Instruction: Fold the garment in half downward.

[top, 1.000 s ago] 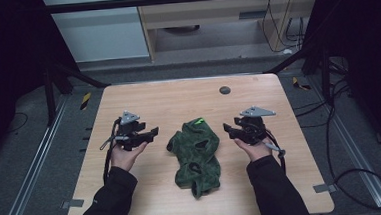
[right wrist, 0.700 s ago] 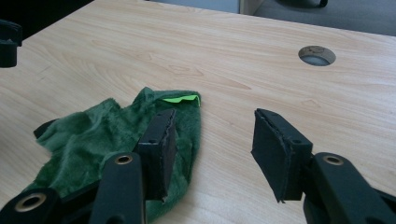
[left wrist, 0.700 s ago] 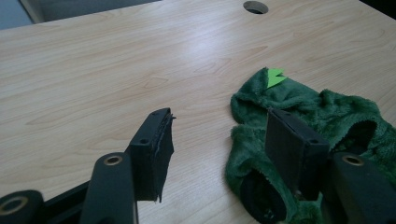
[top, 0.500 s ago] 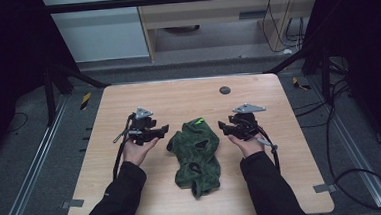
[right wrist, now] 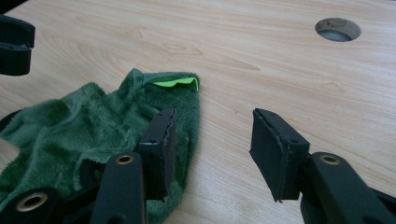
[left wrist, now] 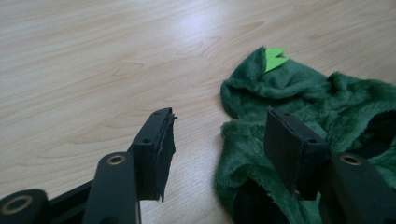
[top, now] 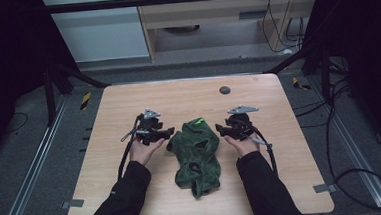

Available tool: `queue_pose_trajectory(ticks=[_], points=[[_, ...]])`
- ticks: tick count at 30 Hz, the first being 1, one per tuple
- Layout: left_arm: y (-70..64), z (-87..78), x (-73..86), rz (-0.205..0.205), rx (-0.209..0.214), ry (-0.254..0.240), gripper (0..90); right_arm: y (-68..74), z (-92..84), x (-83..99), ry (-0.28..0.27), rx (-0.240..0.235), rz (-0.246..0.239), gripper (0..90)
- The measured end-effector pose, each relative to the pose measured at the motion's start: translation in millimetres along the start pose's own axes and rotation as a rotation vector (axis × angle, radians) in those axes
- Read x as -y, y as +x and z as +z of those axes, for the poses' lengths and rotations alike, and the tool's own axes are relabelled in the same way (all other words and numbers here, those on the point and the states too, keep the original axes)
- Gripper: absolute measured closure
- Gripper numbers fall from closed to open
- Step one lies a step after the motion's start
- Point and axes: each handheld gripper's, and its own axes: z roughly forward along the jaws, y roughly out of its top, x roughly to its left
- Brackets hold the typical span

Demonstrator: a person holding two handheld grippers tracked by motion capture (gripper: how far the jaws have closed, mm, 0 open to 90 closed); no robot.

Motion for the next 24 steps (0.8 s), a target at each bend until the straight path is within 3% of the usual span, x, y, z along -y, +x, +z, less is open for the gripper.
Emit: queue_pose_trajectory(ticks=[17,24], points=[[-4.0,28.7,3.9,0.017,0.025,0.071,49.9,6.8,26.1,6.9,0.067,-0.031,-0.011,51.7],[-4.3,38.0,6.9,-0.002,0.041,0.096,55.4,8.3,36.3,11.8,0.108,-0.039,-0.018,53.1]])
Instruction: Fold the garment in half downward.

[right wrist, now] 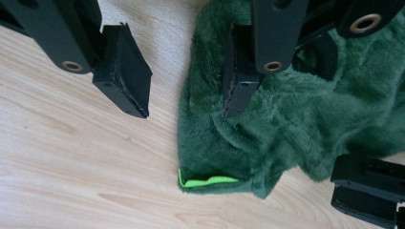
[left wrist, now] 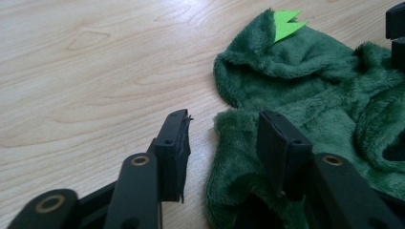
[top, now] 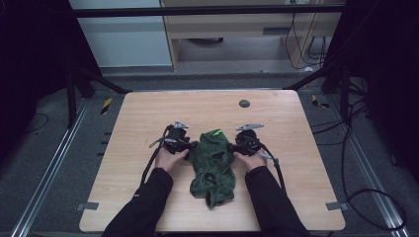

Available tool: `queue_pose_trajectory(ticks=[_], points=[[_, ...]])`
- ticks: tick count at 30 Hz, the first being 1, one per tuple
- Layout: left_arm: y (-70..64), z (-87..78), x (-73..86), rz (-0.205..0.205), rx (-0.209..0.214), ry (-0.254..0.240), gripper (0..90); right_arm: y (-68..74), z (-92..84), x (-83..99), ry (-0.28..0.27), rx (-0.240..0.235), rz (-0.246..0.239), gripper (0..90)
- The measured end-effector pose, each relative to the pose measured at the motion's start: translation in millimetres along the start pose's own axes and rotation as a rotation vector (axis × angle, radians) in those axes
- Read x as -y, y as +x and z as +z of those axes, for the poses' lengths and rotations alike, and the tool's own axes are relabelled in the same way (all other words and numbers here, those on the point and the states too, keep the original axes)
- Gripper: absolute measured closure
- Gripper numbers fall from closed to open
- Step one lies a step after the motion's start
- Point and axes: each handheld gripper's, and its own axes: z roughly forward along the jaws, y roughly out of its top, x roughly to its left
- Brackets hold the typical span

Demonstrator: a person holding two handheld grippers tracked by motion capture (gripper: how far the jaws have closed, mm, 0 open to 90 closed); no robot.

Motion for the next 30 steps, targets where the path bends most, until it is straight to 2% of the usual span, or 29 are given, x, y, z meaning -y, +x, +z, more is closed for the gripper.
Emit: queue_pose_trajectory(ticks=[4,12,19,22,30], points=[[0.8,3.2,0.7,-0.001,0.004,0.015,57.8,0.5,3.3,0.9,0.01,-0.001,0.001,53.9],[0.0,7.5,2.2,-0.008,0.024,0.03,68.8,-0.4,9.8,3.1,0.03,-0.006,0.0,58.3],[-3.5,9.7,2.3,-0.004,0.026,0.051,74.9,1.0,12.9,4.0,0.05,-0.017,-0.001,66.4],[-3.6,10.4,2.4,-0.017,0.03,0.052,77.7,2.5,13.2,4.4,0.058,-0.019,-0.004,70.3],[-6.7,10.9,1.2,0.004,0.019,0.066,82.9,4.1,14.7,4.2,0.064,-0.026,-0.007,79.1]])
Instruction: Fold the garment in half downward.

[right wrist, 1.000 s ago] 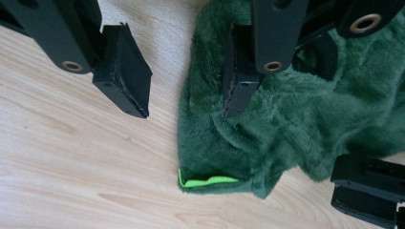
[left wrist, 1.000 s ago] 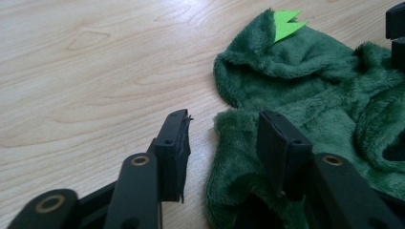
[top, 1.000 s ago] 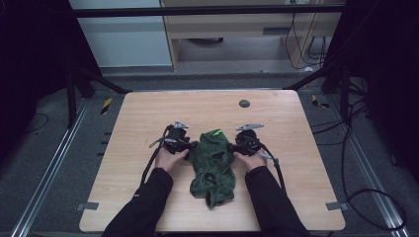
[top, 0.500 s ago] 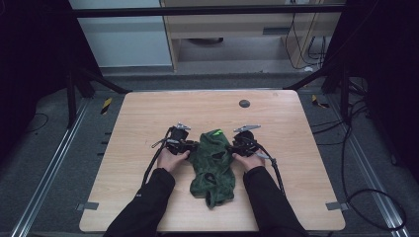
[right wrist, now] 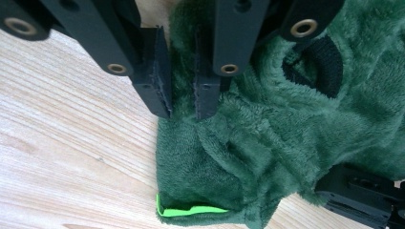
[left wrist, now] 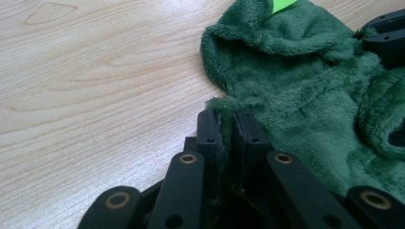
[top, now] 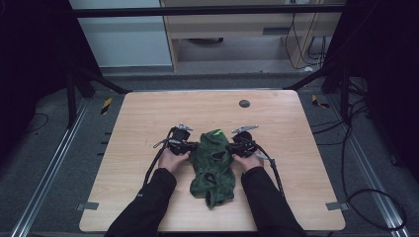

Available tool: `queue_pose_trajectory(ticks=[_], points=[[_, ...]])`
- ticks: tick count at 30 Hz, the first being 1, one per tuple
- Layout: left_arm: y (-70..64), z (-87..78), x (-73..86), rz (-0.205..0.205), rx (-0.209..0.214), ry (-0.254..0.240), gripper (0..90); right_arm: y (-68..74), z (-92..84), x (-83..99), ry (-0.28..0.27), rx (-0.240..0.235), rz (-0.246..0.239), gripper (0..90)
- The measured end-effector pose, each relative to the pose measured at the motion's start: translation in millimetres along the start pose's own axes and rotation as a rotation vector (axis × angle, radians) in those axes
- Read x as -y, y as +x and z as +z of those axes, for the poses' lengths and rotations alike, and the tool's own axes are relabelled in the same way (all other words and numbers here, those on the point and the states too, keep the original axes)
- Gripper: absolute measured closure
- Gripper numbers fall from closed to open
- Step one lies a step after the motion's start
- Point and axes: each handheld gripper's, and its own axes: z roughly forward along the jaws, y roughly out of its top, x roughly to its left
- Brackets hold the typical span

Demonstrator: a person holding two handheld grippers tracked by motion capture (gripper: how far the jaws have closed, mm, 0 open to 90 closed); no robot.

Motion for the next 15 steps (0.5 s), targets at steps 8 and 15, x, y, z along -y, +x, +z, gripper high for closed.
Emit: queue_pose_trajectory(ticks=[8,15], points=[[-1.0,-1.5,-1.4,-0.007,-0.002,-0.001,84.5,-1.5,-1.7,-2.0,0.003,-0.019,0.011,86.1],[-3.9,-14.9,-5.1,-0.003,-0.008,-0.04,85.0,1.0,-12.6,-9.7,-0.041,-0.023,-0.007,86.9]])
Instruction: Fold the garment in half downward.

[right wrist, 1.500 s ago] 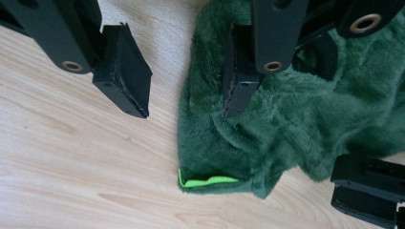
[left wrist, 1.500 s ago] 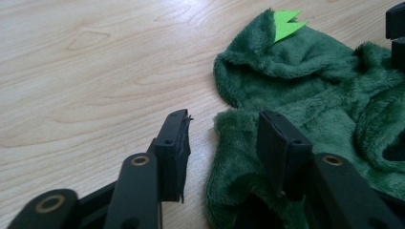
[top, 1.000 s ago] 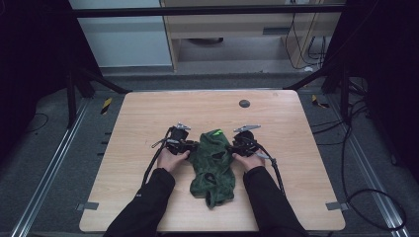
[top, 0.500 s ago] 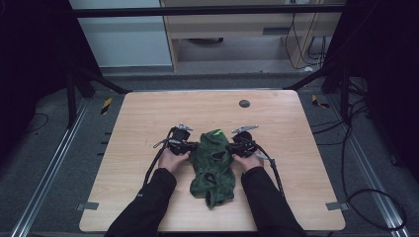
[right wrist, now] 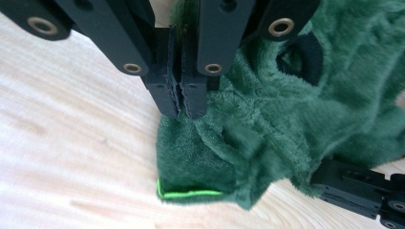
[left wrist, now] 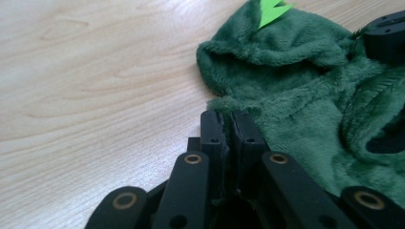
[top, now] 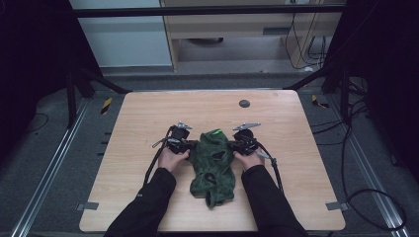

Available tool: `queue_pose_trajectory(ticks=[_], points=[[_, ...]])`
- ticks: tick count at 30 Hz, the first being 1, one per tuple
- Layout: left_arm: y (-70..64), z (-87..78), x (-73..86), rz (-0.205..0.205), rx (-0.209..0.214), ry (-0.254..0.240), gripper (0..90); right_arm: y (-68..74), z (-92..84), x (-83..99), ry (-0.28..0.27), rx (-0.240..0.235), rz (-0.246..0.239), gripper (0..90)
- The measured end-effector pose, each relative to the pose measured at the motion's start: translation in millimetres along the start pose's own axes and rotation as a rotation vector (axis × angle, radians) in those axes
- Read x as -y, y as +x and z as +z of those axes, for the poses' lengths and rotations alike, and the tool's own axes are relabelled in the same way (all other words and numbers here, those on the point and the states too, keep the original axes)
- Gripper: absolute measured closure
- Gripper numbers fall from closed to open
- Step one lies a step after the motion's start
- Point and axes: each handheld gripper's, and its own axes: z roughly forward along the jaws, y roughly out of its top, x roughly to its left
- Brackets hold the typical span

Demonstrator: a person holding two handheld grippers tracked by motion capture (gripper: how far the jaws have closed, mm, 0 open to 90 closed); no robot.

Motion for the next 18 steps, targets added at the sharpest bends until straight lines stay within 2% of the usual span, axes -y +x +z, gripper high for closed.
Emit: queue_pose_trajectory(ticks=[9,12,13,18], points=[[-8.3,-24.3,-5.7,0.03,0.008,-0.052,85.0,10.5,-18.5,-10.7,-0.053,-0.007,-0.048,86.8],[-13.7,-32.9,-6.8,0.054,0.009,-0.064,85.0,15.1,-28.9,-11.9,-0.068,-0.009,-0.082,86.7],[-17.7,-38.0,-6.7,0.072,0.009,-0.07,85.0,15.8,-31.8,-11.7,-0.069,-0.011,-0.088,86.7],[-24.5,-48.0,-4.2,0.102,0.017,-0.077,85.0,19.3,-41.8,-10.8,-0.085,-0.027,-0.107,86.6]])
